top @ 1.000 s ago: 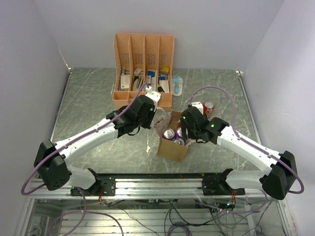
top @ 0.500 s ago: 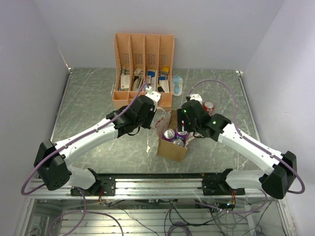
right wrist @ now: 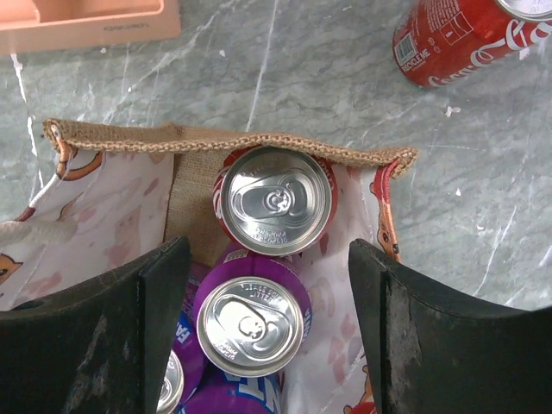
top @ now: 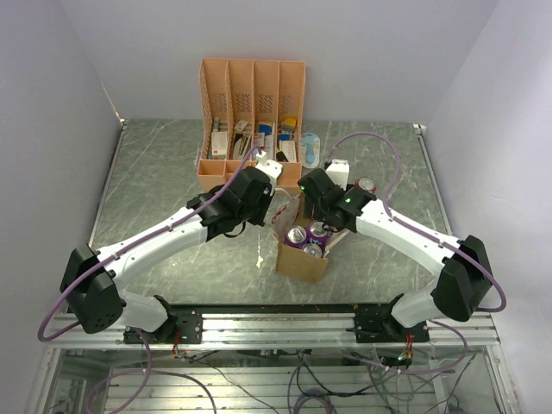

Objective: Take the beverage out of the canvas bag

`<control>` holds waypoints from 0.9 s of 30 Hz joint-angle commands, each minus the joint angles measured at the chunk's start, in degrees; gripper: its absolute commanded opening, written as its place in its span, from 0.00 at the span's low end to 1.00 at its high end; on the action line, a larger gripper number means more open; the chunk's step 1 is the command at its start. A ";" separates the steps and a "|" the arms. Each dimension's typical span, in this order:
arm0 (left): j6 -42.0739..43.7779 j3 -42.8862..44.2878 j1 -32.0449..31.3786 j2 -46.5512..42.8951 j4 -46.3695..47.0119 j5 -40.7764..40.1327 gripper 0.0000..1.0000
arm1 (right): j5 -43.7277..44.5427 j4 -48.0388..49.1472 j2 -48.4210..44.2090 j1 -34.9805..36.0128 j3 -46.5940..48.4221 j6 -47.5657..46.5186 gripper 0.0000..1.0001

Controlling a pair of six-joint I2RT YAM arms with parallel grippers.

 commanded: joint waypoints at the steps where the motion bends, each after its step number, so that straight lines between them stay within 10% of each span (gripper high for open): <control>1: 1.13 2.43 0.70 0.16 -0.56 -0.55 0.07 | 3.77 1.09 0.74 -0.67 -0.85 3.47 0.74; 27: 1.20 2.37 0.70 0.45 -0.75 -0.97 0.07 | 3.38 -0.95 11.54 -4.64 -0.11 15.76 0.68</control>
